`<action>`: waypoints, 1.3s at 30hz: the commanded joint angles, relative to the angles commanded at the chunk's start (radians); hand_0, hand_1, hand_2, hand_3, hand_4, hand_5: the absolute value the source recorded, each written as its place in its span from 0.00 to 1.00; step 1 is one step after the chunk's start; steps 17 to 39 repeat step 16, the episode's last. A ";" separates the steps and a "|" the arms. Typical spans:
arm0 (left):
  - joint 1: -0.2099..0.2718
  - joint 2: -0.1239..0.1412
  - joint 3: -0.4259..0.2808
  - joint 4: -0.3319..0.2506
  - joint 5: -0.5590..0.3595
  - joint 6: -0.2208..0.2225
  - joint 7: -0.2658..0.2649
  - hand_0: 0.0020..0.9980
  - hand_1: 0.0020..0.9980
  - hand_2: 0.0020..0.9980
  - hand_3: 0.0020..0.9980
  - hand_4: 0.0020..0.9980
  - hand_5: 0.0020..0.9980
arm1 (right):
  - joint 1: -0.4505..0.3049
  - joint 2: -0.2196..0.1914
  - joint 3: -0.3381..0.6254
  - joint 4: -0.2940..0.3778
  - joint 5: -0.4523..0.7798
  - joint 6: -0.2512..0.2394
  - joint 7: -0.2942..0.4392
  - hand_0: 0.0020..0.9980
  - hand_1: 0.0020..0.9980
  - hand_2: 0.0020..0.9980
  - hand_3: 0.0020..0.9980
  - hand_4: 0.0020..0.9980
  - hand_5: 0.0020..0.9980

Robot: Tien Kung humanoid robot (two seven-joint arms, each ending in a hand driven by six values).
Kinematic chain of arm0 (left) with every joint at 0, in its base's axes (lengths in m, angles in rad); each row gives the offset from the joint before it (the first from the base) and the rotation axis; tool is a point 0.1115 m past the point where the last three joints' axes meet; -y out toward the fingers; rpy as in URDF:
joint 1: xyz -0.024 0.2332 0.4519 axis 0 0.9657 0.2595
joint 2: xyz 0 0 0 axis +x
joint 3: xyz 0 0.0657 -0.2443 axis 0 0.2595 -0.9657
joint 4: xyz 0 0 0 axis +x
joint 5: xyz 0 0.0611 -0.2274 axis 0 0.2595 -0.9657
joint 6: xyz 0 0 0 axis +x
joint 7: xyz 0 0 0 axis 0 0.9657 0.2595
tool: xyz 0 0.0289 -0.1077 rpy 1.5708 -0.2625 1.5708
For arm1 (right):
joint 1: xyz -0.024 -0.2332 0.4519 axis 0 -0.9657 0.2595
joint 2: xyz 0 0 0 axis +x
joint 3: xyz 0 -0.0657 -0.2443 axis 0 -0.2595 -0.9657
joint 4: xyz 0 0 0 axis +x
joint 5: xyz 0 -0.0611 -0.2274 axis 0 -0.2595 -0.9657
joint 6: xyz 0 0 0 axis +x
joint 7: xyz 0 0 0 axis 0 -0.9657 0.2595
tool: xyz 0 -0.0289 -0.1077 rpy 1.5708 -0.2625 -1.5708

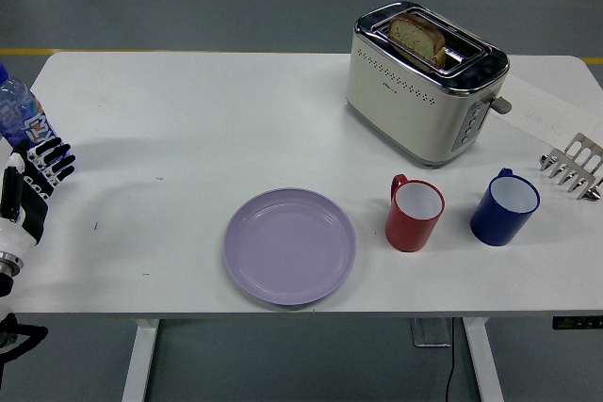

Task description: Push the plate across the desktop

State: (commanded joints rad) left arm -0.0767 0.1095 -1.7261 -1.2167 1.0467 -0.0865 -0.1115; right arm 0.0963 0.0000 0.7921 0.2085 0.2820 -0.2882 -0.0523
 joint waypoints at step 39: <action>-0.004 -0.001 -0.004 0.001 -0.001 0.001 -0.001 0.80 0.76 0.74 0.70 0.59 1.00 | 0.005 0.000 0.001 -0.001 -0.002 0.002 0.001 0.57 0.47 0.62 0.63 0.40 0.59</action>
